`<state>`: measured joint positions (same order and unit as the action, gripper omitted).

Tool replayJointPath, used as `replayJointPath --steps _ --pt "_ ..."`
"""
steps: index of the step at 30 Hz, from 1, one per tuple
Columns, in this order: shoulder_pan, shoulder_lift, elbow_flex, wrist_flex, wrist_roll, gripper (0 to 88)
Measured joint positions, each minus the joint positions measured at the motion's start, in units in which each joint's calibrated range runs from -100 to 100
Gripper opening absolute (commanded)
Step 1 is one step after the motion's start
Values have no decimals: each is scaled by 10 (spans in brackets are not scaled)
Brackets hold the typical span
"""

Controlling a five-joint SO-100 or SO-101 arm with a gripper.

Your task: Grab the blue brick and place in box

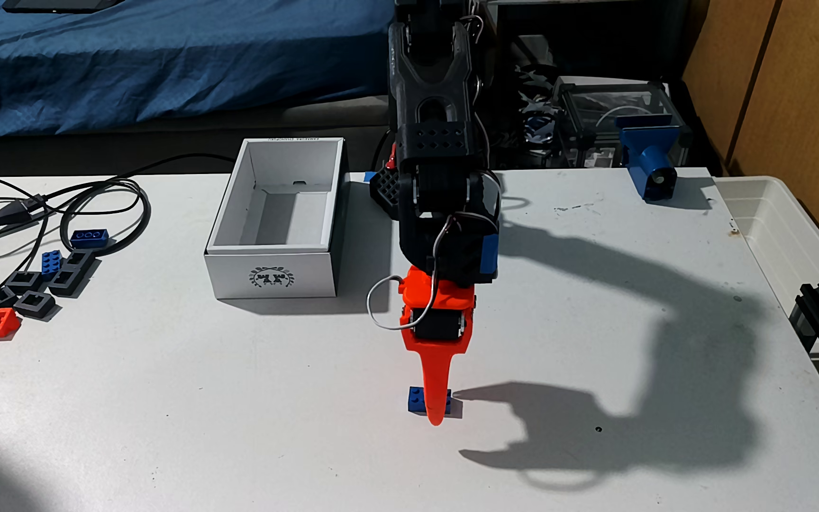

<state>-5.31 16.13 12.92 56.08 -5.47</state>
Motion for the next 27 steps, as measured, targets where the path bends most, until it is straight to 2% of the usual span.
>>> replayJointPath --steps 27 --pt "11 1 12 4 0 233"
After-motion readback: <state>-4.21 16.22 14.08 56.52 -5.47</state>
